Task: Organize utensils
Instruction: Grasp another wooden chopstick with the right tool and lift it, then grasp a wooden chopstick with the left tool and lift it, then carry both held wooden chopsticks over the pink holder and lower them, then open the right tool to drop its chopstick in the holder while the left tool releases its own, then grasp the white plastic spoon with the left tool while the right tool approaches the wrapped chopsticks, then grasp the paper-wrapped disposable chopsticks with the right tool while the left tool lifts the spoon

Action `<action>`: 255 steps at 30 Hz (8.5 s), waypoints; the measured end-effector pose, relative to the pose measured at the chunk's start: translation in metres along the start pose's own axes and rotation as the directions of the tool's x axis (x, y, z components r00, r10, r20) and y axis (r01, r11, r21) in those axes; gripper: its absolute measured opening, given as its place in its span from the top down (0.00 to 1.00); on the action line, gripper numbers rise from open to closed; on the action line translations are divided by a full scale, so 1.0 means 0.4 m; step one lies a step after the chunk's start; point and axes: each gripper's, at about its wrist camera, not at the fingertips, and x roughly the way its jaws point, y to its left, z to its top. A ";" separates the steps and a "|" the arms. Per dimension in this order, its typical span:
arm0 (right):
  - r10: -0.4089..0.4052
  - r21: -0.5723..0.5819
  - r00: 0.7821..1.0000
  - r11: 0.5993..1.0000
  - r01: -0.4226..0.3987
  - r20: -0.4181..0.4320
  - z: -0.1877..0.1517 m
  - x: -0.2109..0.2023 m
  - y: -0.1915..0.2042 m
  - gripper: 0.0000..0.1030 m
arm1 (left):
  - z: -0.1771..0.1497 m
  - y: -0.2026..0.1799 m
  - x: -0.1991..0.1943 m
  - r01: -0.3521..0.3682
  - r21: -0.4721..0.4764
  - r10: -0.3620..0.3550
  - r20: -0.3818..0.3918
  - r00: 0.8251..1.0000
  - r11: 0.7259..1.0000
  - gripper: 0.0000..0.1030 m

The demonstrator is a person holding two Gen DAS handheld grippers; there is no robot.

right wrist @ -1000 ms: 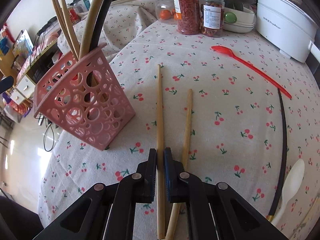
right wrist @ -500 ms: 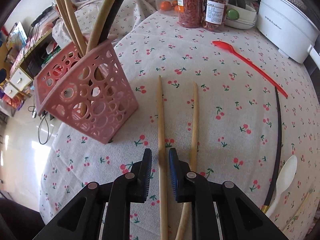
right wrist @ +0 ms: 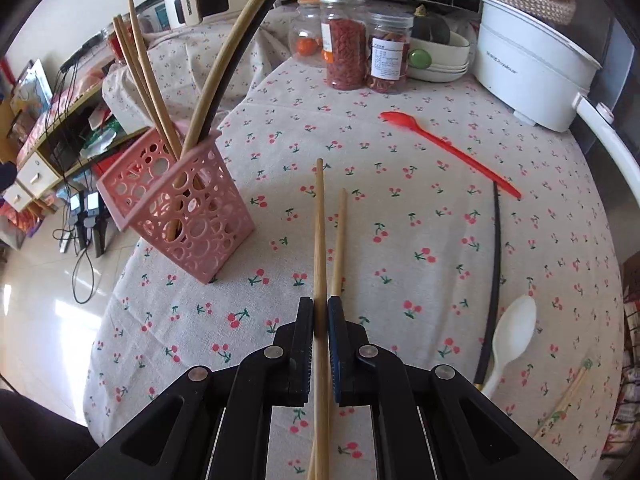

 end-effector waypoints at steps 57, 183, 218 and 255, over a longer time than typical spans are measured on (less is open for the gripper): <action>0.015 0.260 0.961 0.961 -0.090 0.277 -0.092 -0.293 -0.340 0.93 | -0.030 -0.354 0.304 0.071 0.117 -0.044 -0.218 0.975 0.991 0.93; -0.280 0.507 0.954 0.841 0.191 0.104 -0.169 -0.311 -0.553 0.00 | -0.031 -0.542 0.342 0.121 0.233 -0.049 -0.295 0.954 0.965 0.01; -0.196 0.573 0.978 0.794 0.202 -0.072 -0.220 -0.206 -0.649 0.00 | -0.037 -0.595 0.449 0.237 0.265 -0.138 -0.345 0.929 0.935 0.64; -0.204 0.411 0.945 0.862 0.297 -0.255 -0.141 0.003 -0.475 0.83 | 0.010 -0.404 0.233 0.301 0.192 -0.258 -0.221 0.941 0.934 0.64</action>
